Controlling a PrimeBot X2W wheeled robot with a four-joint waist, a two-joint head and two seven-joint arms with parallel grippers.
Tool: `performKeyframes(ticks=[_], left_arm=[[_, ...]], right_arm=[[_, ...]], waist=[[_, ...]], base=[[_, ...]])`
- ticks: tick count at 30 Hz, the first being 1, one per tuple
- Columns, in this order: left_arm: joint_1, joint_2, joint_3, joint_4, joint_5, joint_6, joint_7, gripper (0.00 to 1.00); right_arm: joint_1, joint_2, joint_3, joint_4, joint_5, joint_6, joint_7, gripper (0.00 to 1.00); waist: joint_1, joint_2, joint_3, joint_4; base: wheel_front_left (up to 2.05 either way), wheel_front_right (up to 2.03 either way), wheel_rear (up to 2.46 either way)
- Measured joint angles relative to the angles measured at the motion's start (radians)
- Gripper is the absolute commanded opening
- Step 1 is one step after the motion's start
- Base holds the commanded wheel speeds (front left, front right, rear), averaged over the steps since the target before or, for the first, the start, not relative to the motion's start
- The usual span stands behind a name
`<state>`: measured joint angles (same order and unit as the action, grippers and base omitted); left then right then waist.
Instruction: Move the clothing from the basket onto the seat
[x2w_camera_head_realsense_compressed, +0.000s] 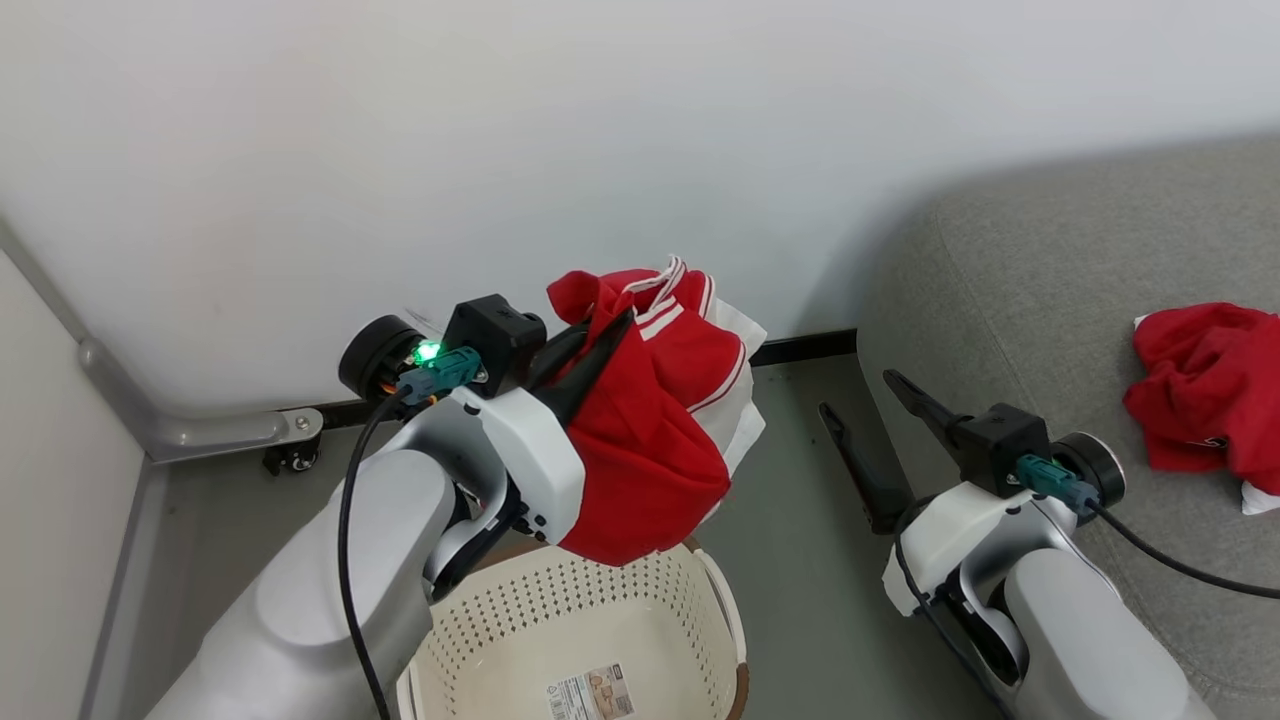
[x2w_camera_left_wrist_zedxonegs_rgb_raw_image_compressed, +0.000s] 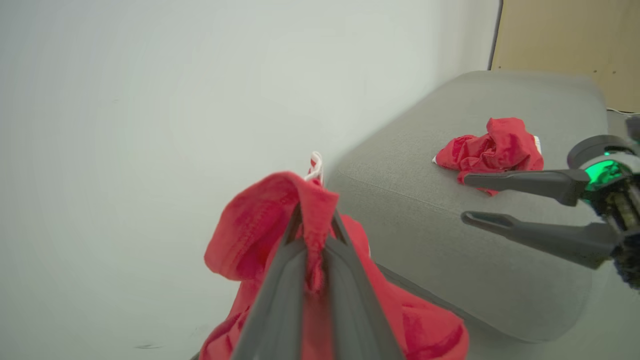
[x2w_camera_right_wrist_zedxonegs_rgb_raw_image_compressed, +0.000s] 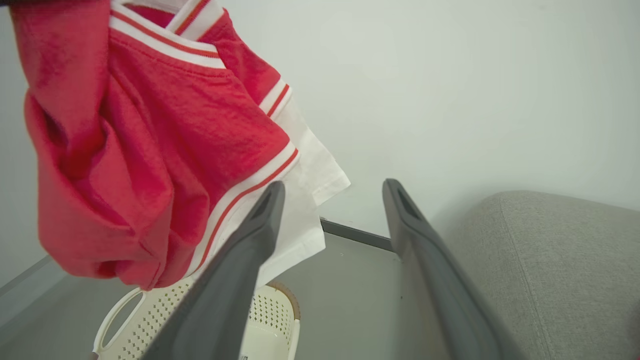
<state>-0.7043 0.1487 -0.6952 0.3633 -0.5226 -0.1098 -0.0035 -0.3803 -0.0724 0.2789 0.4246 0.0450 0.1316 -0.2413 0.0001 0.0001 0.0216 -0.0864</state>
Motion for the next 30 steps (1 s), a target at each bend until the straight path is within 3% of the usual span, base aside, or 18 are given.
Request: performKeyframes(ticks=[16,30], left_arm=[[0.001,-0.028,-0.05,-0.094,-0.014,-0.009,0.044,0.0],[0.012,-0.031,-0.071,-0.157,-0.017,-0.009,0.065,0.0]], right_arm=[[-0.067,-0.07,0.106,0.033,0.061,0.0,0.037,1.0],[-0.166,-0.129,0.31,0.042,0.188,0.0,0.09,1.0]], waist=[[0.0,0.0,-0.03,-0.003],[0.0,0.0,-0.019,-0.004]], base=[[0.0,0.0,0.0],[0.0,0.0,0.0]])
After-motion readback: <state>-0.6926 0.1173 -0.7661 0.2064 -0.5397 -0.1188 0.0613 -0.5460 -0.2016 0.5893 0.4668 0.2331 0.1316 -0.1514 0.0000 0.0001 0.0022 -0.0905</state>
